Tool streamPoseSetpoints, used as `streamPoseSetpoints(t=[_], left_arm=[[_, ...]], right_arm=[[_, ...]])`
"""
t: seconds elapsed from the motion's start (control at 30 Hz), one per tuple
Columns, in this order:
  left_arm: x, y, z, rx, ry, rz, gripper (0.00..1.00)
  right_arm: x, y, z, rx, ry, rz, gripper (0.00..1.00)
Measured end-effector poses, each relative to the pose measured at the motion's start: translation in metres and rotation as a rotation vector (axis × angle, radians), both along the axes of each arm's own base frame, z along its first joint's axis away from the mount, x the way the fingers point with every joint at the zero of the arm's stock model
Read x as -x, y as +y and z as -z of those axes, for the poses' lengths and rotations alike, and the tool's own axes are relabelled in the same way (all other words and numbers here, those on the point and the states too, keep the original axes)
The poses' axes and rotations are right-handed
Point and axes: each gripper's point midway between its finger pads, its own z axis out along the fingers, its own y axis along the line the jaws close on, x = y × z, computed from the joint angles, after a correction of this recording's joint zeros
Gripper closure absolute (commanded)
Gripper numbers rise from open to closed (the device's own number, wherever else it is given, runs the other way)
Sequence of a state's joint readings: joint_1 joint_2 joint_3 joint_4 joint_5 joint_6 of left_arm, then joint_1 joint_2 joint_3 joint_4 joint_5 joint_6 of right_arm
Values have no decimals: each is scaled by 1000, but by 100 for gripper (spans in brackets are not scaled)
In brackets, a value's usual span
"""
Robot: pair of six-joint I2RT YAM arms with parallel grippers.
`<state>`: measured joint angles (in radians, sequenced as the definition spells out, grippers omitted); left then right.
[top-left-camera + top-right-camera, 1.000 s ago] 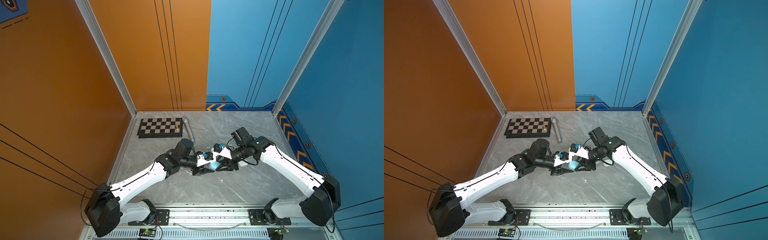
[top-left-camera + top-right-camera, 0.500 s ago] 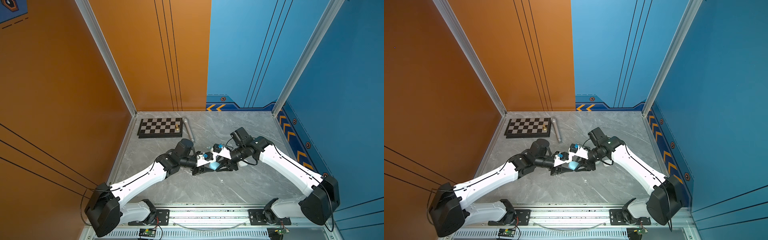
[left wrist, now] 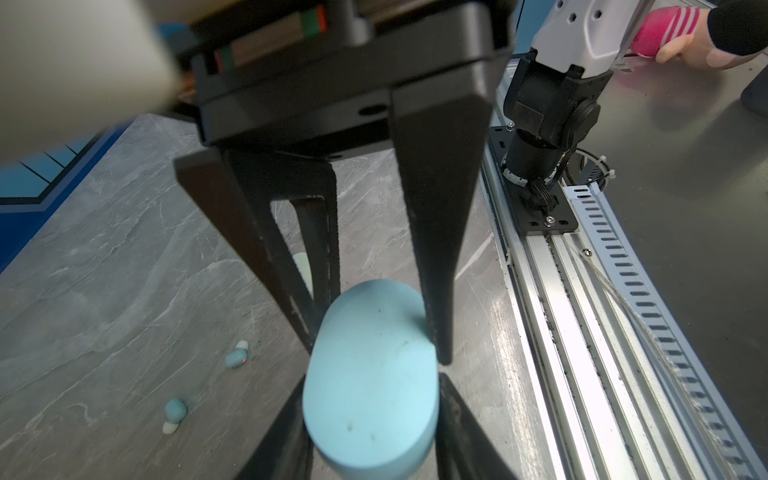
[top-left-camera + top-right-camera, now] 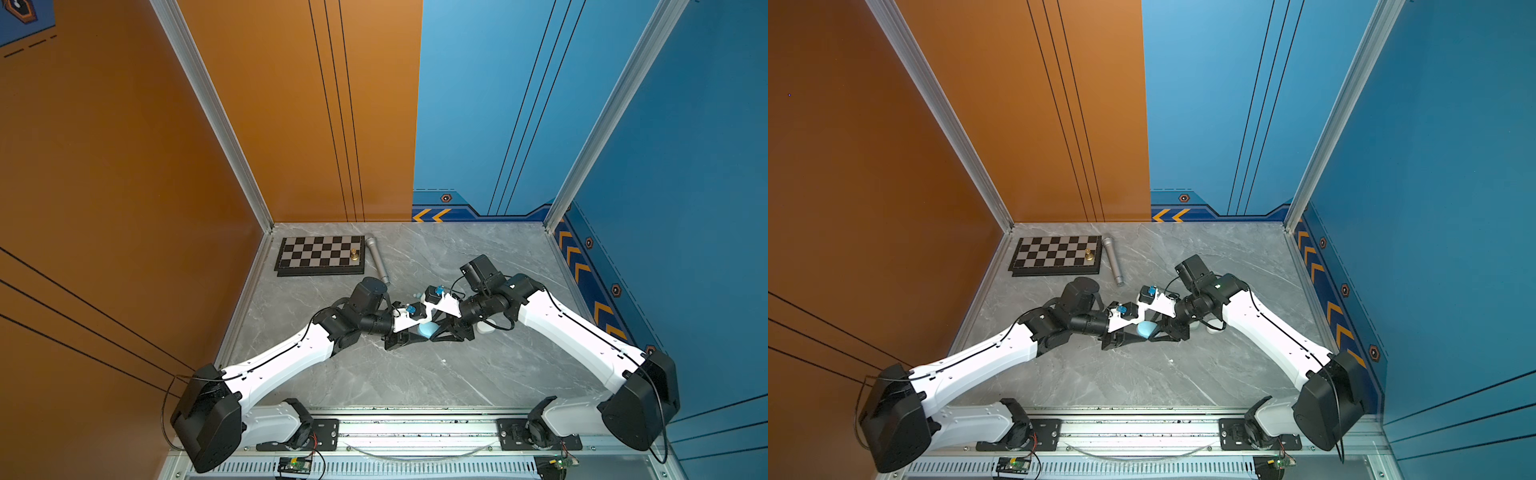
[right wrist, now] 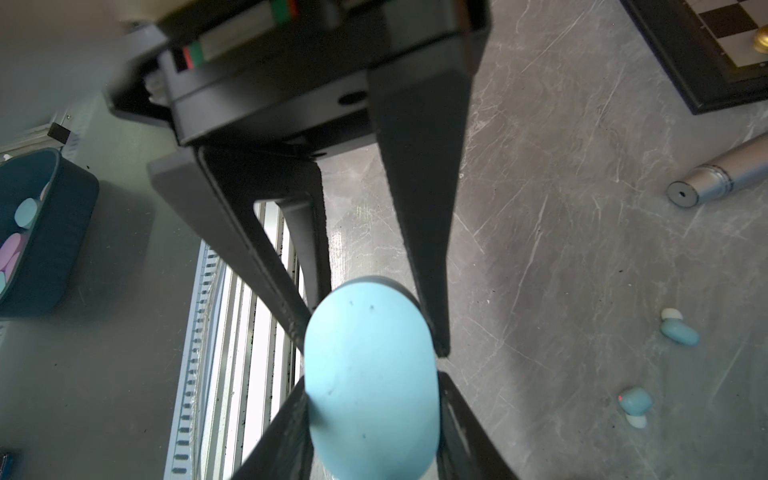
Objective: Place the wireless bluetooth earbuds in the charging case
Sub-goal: 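Close the left gripper on the pale-blue case held by the right gripper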
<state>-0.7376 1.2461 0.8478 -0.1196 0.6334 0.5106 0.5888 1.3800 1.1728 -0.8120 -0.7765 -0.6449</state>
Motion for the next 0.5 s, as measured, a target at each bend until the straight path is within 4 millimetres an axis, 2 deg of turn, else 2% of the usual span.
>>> streamPoseSetpoints(t=[0.5], left_arm=[[-11,-1,-7,20,-32,-38,100]], right_arm=[[-13,-1,-9,-64,25,119,50]])
